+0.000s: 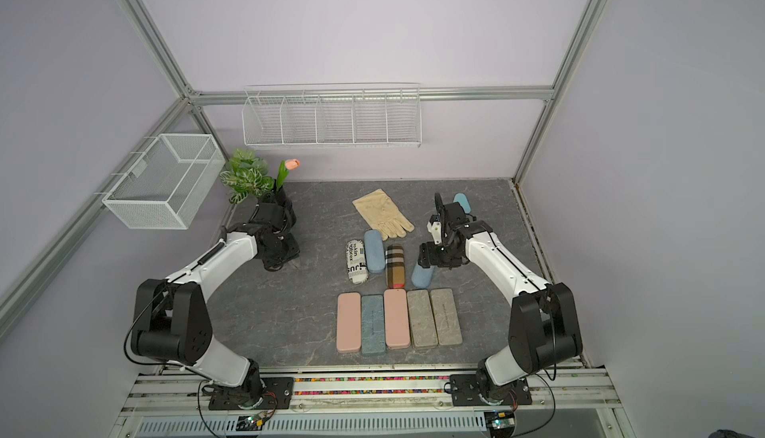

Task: Close the glasses case
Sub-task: Pick up the glasses case at the center of the board, then place the glasses case at the center of the board.

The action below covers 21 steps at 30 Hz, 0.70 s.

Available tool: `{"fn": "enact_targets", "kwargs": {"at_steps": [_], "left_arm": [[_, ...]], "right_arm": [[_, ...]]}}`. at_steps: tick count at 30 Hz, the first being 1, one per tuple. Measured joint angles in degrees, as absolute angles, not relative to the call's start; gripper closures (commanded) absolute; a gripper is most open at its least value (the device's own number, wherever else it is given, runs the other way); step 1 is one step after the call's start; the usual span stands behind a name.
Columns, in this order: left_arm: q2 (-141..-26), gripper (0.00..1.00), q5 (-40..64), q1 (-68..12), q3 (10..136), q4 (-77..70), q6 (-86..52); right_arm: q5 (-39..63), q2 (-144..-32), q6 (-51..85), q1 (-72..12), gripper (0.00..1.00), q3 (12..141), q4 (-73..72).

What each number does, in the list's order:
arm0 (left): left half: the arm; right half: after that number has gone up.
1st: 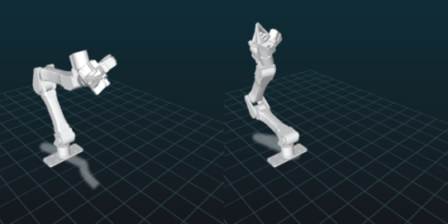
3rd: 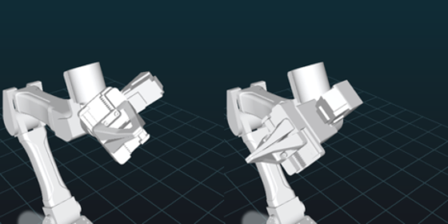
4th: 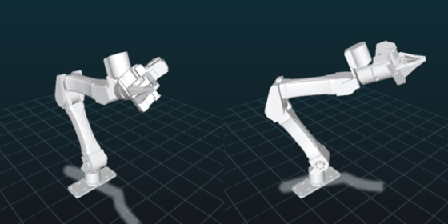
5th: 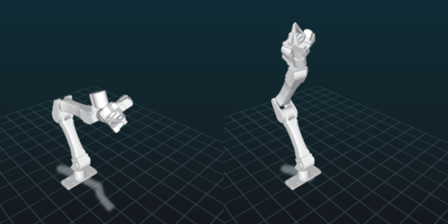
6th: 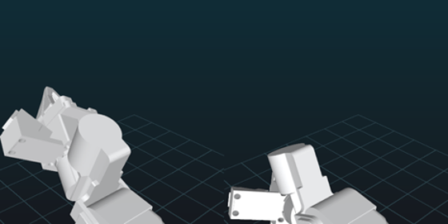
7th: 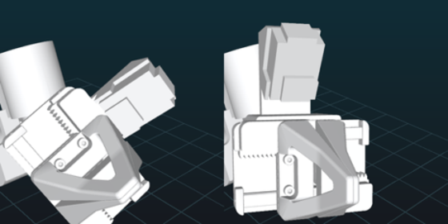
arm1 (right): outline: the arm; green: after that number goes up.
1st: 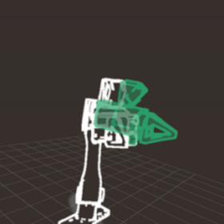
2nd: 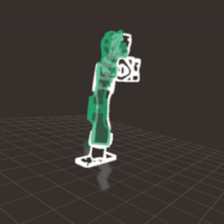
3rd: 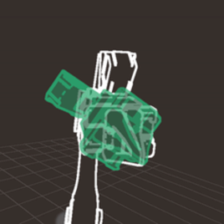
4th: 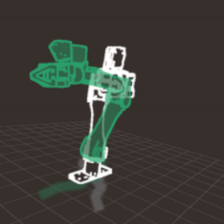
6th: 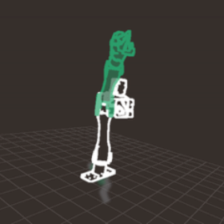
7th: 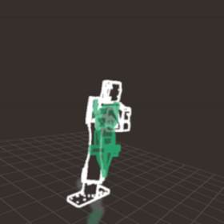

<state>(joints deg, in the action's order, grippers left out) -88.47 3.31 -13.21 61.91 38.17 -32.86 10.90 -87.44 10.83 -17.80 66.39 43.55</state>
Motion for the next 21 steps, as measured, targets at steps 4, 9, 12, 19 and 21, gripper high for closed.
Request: {"fn": "enact_targets", "kwargs": {"at_steps": [4,9,12,19,21], "left_arm": [[-85.6,0.73,10.2,-17.2,56.8,30.0,-32.0],[-85.6,0.73,17.6,-17.6,52.1,21.5,-31.6],[-86.2,0.73,21.9,-17.7,49.6,16.4,-31.6],[-90.1,0.73,29.1,-19.7,44.9,6.4,-32.4],[-91.3,0.73,30.1,-20.3,44.3,5.3,-32.5]], "right_arm": [[11.8,-87.4,11.4,-17.7,0.28,69.1,43.7],[12.8,-88.3,12.0,-17.7,0.28,72.5,43.7],[13.5,-89.6,12.2,-17.7,0.28,73.4,43.7],[15.3,-93.8,12.7,-17.7,0.28,75.9,43.7],[15.8,-94.7,12.7,-17.7,0.28,77.1,43.7]]}}
